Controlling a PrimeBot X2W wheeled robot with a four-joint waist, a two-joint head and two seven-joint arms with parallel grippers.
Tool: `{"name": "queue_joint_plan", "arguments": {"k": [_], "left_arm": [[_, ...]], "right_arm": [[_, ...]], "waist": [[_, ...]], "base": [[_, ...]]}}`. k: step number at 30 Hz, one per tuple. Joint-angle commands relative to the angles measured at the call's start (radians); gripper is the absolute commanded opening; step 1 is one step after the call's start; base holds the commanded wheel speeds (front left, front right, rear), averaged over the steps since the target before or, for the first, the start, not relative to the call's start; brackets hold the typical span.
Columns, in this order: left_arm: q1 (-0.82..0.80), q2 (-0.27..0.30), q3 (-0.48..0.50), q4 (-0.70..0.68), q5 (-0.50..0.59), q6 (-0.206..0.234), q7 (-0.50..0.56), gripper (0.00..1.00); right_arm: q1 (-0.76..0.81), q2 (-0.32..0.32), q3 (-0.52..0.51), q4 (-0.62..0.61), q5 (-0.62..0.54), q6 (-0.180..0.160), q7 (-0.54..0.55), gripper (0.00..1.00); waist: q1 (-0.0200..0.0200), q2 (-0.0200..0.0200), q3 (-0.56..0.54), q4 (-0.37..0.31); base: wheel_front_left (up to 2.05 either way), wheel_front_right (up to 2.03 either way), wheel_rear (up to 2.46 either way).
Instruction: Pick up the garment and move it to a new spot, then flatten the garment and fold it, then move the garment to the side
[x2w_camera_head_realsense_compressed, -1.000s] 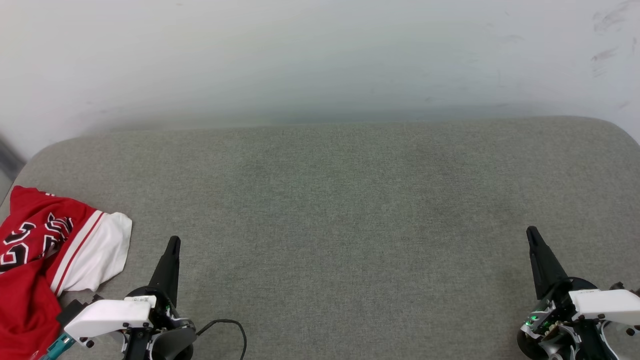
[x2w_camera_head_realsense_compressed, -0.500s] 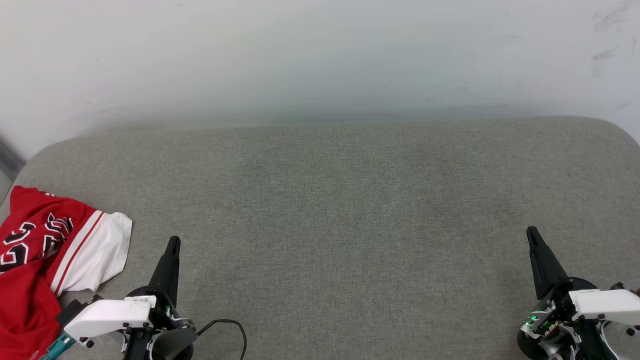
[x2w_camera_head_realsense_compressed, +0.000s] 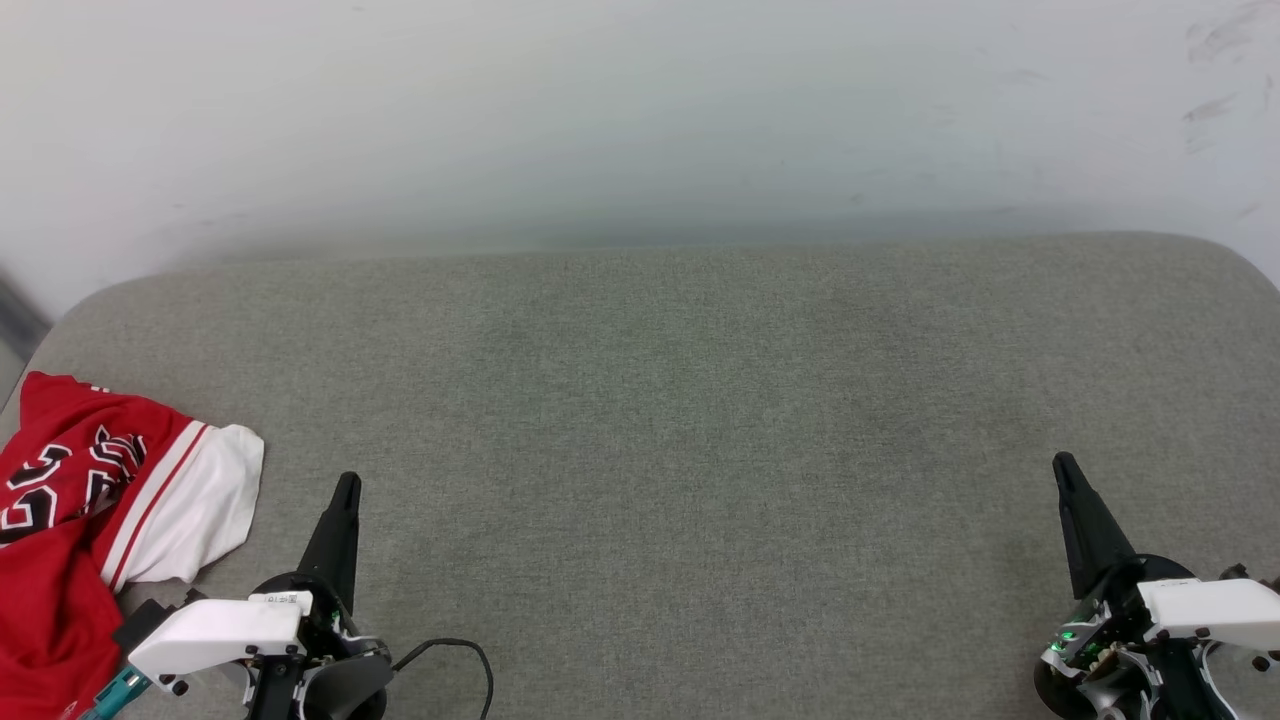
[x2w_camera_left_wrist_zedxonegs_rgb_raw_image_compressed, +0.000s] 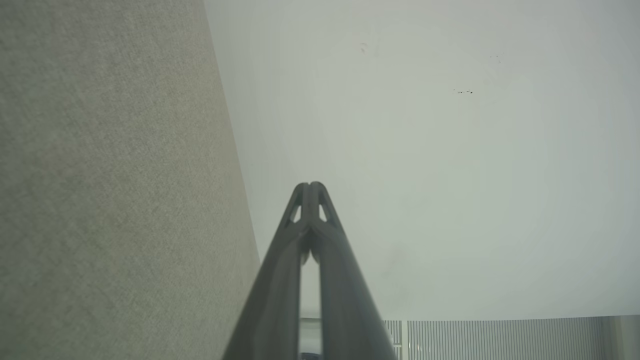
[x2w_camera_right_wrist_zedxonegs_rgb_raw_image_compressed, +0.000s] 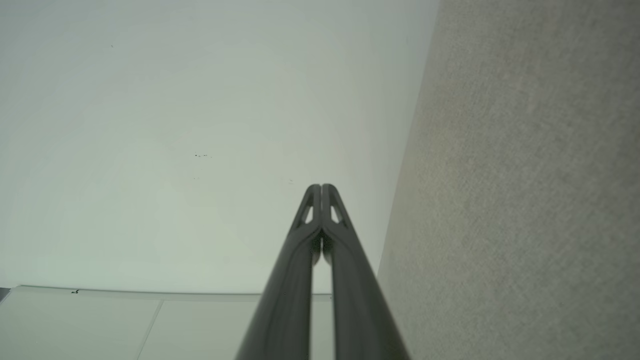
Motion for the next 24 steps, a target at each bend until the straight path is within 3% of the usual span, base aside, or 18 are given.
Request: {"name": "queue_joint_plan", "arguments": {"k": [1,11,12,24], "left_arm": [[-0.007,-0.001,0.003,0.000,0.001,-0.003,0.001,0.00],[-0.007,-0.001,0.003,0.000,0.001,-0.003,0.001,0.00],[0.001,0.000,-0.001,0.003,0.000,0.000,0.000,1.00],[0.046,-0.003,-0.007,0.001,0.032,0.000,-0.046,1.00]], "right_arm": [[-0.012,0.004,0.001,0.001,-0.005,0.000,0.001,0.00],[-0.012,0.004,0.001,0.001,-0.005,0.000,0.001,0.00],[0.002,0.000,0.000,0.003,0.000,0.000,0.000,1.00],[0.039,0.001,0.030,0.005,-0.024,0.000,-0.045,1.00]], "waist": [[0.0000,0.0000,0.000,0.000],[0.0000,0.0000,0.000,0.000],[0.0000,0.0000,0.000,0.000],[0.0000,0.0000,0.001,-0.001]], "base": [[0.00,0.00,0.00],[0.00,0.00,0.00],[0.00,0.00,0.00],[0.00,0.00,0.00]]}}
